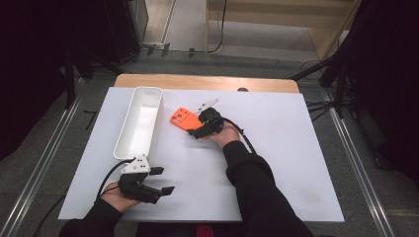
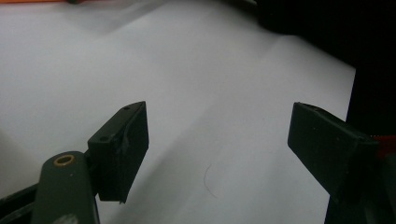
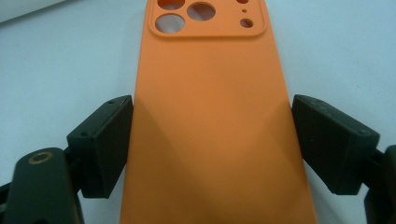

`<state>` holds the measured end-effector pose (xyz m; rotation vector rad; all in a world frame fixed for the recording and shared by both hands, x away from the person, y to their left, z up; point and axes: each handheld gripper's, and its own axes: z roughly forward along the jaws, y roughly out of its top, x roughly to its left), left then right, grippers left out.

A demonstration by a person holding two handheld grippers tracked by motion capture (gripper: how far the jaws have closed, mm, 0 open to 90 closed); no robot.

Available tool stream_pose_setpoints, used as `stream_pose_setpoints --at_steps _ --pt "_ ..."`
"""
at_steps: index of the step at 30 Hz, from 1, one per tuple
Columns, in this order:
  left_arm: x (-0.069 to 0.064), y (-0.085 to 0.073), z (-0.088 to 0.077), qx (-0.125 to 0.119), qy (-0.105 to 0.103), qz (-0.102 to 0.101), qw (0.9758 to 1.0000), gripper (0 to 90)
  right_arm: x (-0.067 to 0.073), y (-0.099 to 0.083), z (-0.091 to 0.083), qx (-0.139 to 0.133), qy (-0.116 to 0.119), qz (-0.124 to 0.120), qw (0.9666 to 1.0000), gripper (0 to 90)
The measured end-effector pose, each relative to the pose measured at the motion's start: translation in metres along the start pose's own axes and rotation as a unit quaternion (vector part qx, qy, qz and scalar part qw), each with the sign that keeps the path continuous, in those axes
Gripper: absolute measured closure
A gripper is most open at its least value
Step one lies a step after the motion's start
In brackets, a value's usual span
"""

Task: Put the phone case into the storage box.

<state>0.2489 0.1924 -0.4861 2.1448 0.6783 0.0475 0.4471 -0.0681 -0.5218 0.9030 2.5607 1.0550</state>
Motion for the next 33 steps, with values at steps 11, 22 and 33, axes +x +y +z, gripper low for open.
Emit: stream_pose_setpoints --at_steps 11,22,33 --pt "0.0 0.0 0.0 -0.001 0.0 -0.001 1.0 20.9 -0.008 -0.001 -0.007 -0.006 0.02 0.032 0.9993 15.2" --pt "0.0 0.0 0.001 -0.001 0.0 0.0 1.0 20.9 -0.011 0.006 -0.028 -0.019 0.034 0.07 0.9968 15.1" --pt "0.003 -0.001 0.001 0.0 -0.001 -0.002 1.0 20.9 -0.013 0.005 -0.056 -0.031 0.054 0.109 0.9921 15.1"
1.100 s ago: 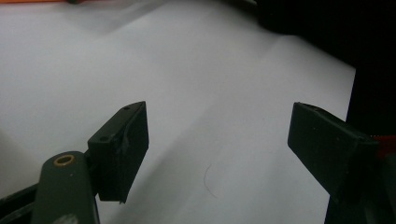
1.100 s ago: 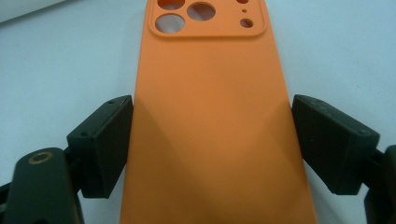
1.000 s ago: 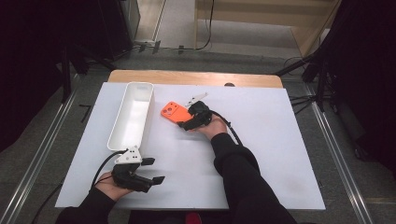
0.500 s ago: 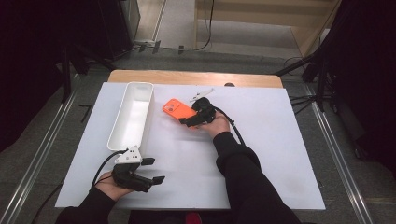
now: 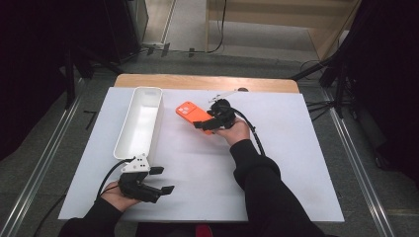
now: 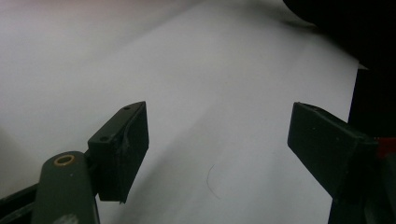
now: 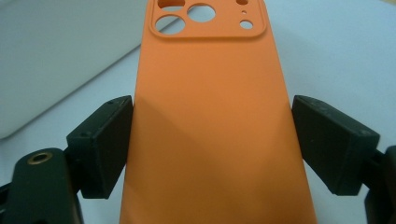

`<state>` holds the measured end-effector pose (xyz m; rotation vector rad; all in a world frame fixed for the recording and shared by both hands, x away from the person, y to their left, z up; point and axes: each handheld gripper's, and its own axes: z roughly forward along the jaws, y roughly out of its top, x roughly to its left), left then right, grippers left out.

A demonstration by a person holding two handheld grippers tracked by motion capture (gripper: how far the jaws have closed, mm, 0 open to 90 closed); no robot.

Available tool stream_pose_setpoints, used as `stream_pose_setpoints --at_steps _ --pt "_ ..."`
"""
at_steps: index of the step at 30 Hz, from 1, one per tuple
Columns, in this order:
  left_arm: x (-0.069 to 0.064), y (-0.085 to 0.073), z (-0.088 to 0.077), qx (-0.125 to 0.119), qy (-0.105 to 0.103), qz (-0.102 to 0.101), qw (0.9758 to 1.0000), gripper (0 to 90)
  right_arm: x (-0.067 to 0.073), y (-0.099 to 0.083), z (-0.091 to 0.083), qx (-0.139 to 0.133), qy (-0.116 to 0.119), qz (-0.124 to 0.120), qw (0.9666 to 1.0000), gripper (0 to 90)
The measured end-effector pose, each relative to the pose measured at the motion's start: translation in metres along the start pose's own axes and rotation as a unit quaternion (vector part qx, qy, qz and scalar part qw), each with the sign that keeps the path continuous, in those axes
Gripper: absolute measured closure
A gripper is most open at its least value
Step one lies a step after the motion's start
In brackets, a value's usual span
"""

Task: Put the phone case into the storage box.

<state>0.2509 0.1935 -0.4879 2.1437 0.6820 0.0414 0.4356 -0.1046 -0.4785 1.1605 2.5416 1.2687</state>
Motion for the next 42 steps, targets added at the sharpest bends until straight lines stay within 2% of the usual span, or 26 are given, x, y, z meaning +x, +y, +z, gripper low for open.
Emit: stream_pose_setpoints --at_steps 3,6,10,13,16,21,24,25,32,35,38,42 --pt "0.0 0.0 0.0 -0.003 -0.002 0.001 1.0 21.3 0.0 -0.002 -0.008 -0.008 0.009 0.012 0.9999 15.1" --pt "-0.002 0.002 -0.001 -0.01 -0.005 0.007 0.9999 21.4 0.002 -0.005 -0.015 -0.012 0.009 0.006 0.9999 15.1" --pt "-0.001 0.003 0.001 -0.011 -0.007 0.004 0.9999 21.3 0.004 -0.01 -0.025 -0.016 0.014 0.014 0.9997 15.1" --pt "-0.002 0.005 0.0 -0.023 -0.009 0.006 0.9997 21.3 0.004 -0.014 -0.033 -0.019 0.015 0.019 0.9995 15.1" --pt "-0.003 0.006 -0.001 -0.035 -0.02 0.0 0.9992 21.4 0.005 -0.019 -0.04 -0.024 0.017 0.024 0.9993 15.1" --pt "-0.004 0.009 0.001 -0.033 -0.027 -0.002 0.9991 21.4 0.005 -0.029 -0.05 -0.026 0.015 0.034 0.9989 15.1" --pt "-0.003 0.013 0.001 -0.031 -0.023 -0.007 0.9993 21.3 0.004 -0.034 -0.057 -0.033 0.015 0.042 0.9985 15.1" --pt "-0.003 0.014 0.001 -0.029 -0.025 -0.011 0.9992 21.4 0.005 -0.035 -0.059 -0.035 0.014 0.041 0.9985 15.0" --pt "-0.008 0.019 0.003 -0.016 -0.024 -0.01 0.9995 20.7 0.008 -0.047 -0.074 -0.038 0.009 0.039 0.9985 15.0" --pt "-0.009 0.022 0.004 -0.013 -0.028 -0.013 0.9994 16.3 0.01 -0.051 -0.078 -0.038 0.009 0.039 0.9985 15.0" --pt "-0.009 0.025 0.004 -0.016 -0.038 -0.021 0.9989 16.3 0.011 -0.056 -0.081 -0.039 0.01 0.039 0.9984 15.0" --pt "-0.012 0.03 0.005 -0.013 -0.041 -0.033 0.9985 16.4 0.013 -0.061 -0.084 -0.04 0.009 0.041 0.9983 15.0"
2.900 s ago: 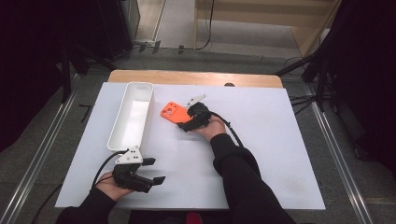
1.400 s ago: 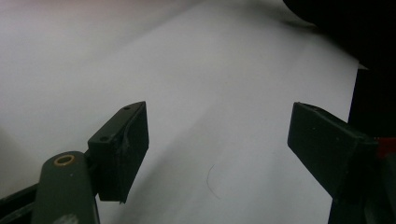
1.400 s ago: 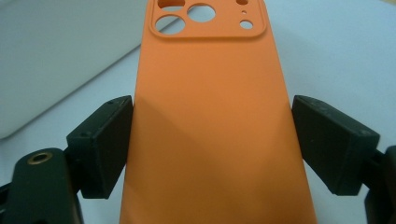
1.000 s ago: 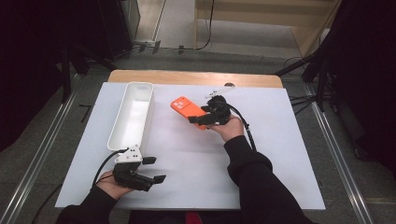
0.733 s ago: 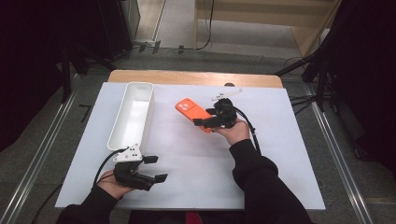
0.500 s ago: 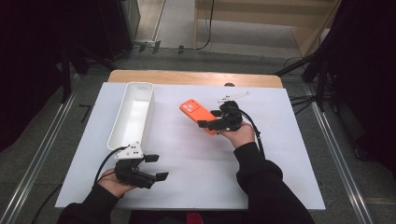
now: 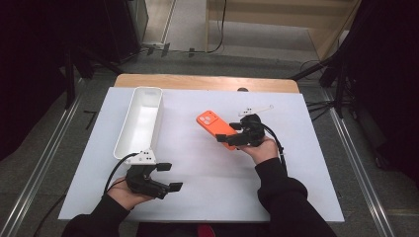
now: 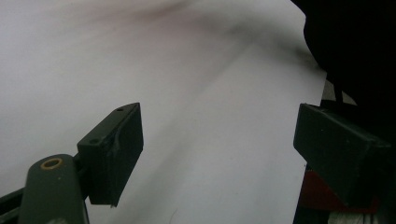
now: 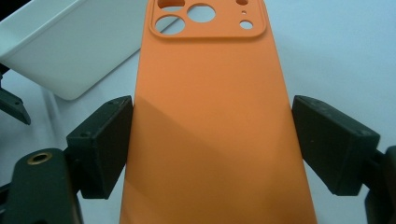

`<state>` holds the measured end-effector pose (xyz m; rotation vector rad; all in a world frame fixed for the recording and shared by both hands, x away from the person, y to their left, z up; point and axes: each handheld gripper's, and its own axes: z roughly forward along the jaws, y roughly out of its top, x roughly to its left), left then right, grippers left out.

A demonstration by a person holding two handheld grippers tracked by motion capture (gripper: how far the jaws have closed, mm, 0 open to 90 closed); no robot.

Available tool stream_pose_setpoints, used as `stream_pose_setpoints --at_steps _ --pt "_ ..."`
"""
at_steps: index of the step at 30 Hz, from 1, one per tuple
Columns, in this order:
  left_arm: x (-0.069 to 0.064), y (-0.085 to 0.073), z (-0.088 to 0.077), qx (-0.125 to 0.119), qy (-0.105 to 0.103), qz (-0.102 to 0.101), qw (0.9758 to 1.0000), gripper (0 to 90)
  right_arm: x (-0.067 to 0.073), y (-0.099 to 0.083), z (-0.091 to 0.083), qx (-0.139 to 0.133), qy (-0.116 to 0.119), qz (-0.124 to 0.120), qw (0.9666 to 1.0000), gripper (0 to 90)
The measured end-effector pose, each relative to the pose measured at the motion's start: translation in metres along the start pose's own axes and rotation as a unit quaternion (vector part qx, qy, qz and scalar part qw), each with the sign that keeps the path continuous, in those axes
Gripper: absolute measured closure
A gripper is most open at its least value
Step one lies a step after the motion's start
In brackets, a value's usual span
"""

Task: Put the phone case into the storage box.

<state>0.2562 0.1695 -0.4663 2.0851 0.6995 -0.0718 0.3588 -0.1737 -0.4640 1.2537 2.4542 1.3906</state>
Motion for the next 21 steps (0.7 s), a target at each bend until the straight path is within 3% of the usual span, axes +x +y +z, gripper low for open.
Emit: stream_pose_setpoints --at_steps 3,10,21 --pt "-0.003 0.004 0.001 0.003 0.005 0.006 1.0 16.4 0.0 -0.003 -0.003 -0.001 -0.002 0.0 1.0 15.0" --pt "-0.002 0.018 0.006 0.008 -0.008 0.001 0.9999 16.5 -0.003 -0.011 -0.014 -0.012 0.0 0.013 0.9998 15.0" --pt "0.005 0.043 0.014 0.011 -0.016 -0.023 0.9996 16.9 0.0 -0.02 -0.02 -0.014 -0.012 0.022 0.9996 15.0"
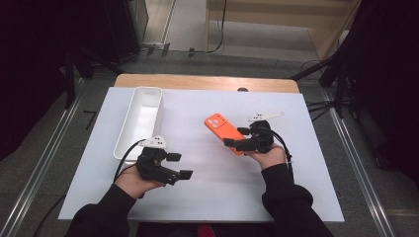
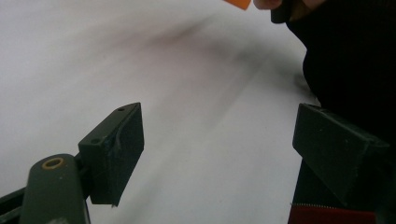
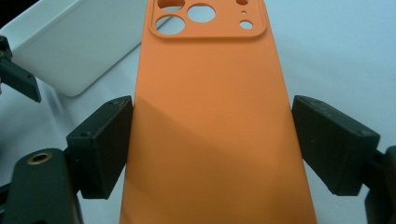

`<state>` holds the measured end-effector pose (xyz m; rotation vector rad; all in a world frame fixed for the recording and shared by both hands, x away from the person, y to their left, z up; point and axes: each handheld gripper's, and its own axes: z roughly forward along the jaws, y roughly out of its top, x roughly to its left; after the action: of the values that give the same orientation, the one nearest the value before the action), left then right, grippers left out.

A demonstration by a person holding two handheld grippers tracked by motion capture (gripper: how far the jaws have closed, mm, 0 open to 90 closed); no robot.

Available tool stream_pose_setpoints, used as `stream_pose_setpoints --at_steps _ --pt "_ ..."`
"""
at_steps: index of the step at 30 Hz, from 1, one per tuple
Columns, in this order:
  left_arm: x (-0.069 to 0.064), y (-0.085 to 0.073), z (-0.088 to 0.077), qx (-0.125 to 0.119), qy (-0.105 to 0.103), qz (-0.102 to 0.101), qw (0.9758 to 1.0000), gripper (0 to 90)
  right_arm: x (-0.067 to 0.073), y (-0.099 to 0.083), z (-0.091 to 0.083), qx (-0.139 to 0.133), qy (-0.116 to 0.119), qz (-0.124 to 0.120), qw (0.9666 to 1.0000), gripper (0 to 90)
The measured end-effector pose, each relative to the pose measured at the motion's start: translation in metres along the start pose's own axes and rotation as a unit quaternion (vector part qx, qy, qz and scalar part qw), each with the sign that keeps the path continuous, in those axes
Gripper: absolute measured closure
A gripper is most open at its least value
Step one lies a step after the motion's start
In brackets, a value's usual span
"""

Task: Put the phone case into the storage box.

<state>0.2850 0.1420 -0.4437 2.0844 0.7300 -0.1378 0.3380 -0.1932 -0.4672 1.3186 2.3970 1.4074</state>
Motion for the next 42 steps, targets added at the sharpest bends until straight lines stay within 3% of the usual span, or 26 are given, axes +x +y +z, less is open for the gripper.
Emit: stream_pose_setpoints --at_steps 13,21,24,26,33,37,42 --pt "0.008 0.021 0.008 -0.01 0.01 0.001 0.9999 17.0 0.004 -0.01 -0.002 0.004 -0.008 0.006 0.9999 15.0" --pt "0.011 0.032 0.018 0.004 0.036 0.002 0.9993 16.9 0.007 -0.02 -0.01 -0.003 -0.016 0.013 0.9998 15.0" --pt "0.011 0.034 0.02 -0.002 0.039 0.009 0.9992 17.0 0.008 -0.022 -0.014 -0.007 -0.019 0.015 0.9997 15.0" --pt "0.012 0.035 0.021 -0.013 0.04 0.011 0.9991 22.0 0.009 -0.024 -0.017 -0.01 -0.02 0.018 0.9996 14.9" --pt "0.016 0.041 0.026 -0.005 0.045 0.017 0.9988 24.8 0.011 -0.028 -0.022 -0.017 -0.031 0.02 0.9992 14.9" --pt "0.019 0.047 0.028 0.005 0.05 0.006 0.9987 24.6 0.015 -0.027 -0.023 -0.026 -0.037 0.028 0.9986 15.0" --pt "0.022 0.053 0.03 0.0 0.049 -0.009 0.9988 24.6 0.02 -0.028 -0.017 -0.024 -0.038 0.032 0.9984 15.0"
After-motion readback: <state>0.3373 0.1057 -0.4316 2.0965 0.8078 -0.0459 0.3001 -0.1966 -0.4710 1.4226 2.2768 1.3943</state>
